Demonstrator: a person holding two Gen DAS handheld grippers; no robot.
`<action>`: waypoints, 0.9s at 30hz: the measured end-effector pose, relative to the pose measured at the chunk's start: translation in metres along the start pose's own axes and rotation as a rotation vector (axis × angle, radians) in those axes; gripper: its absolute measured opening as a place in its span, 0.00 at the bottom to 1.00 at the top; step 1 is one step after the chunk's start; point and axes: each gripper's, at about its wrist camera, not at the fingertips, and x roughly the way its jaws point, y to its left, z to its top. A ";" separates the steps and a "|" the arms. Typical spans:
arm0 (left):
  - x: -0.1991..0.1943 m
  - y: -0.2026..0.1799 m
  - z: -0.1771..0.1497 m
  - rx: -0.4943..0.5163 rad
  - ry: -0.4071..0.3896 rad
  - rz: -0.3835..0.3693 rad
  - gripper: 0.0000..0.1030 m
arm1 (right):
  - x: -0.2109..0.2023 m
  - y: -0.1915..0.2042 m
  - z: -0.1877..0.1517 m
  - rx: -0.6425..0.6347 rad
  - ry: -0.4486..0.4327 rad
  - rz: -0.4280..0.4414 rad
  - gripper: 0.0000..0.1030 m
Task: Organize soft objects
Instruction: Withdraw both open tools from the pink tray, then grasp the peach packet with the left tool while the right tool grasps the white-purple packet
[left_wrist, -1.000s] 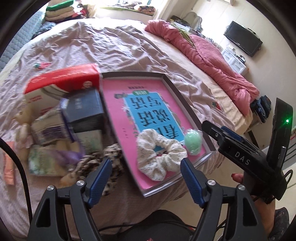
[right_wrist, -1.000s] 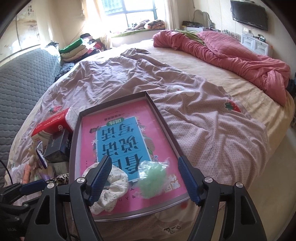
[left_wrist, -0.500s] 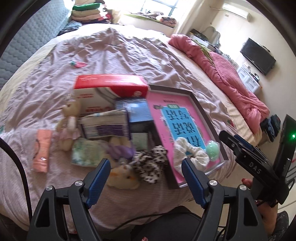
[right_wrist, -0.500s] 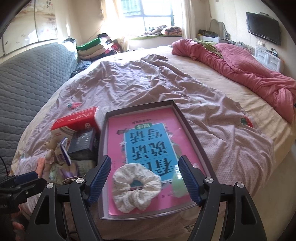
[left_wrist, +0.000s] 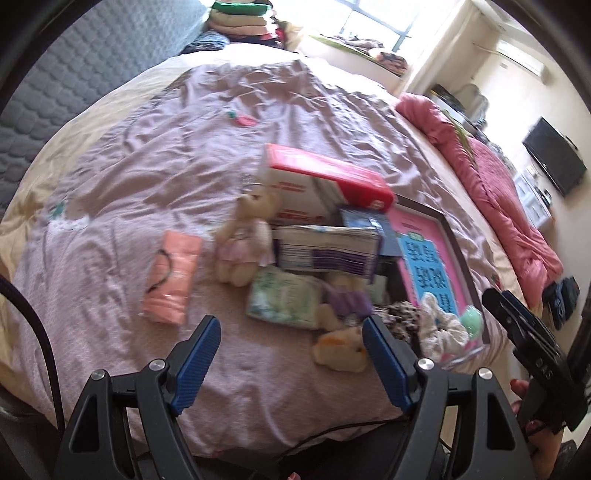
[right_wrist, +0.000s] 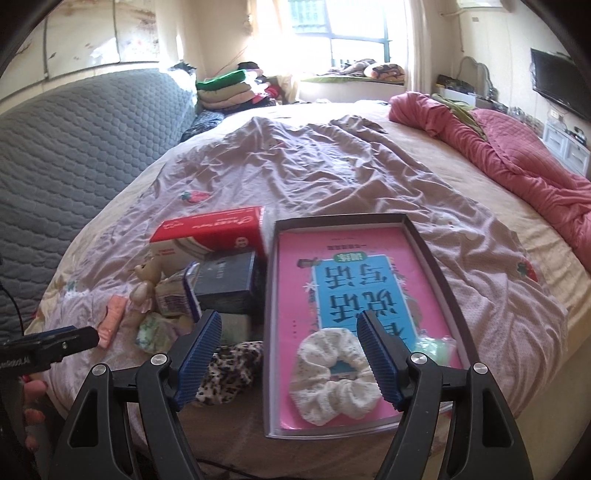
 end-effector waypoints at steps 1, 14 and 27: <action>0.000 0.004 0.000 -0.005 -0.001 0.007 0.76 | 0.002 0.006 0.000 -0.013 0.004 0.007 0.75; 0.021 0.059 0.005 -0.108 0.030 0.051 0.76 | 0.037 0.056 0.002 -0.103 0.047 0.080 0.75; 0.061 0.094 0.017 -0.166 0.087 0.088 0.76 | 0.101 0.091 0.017 -0.162 0.101 0.125 0.75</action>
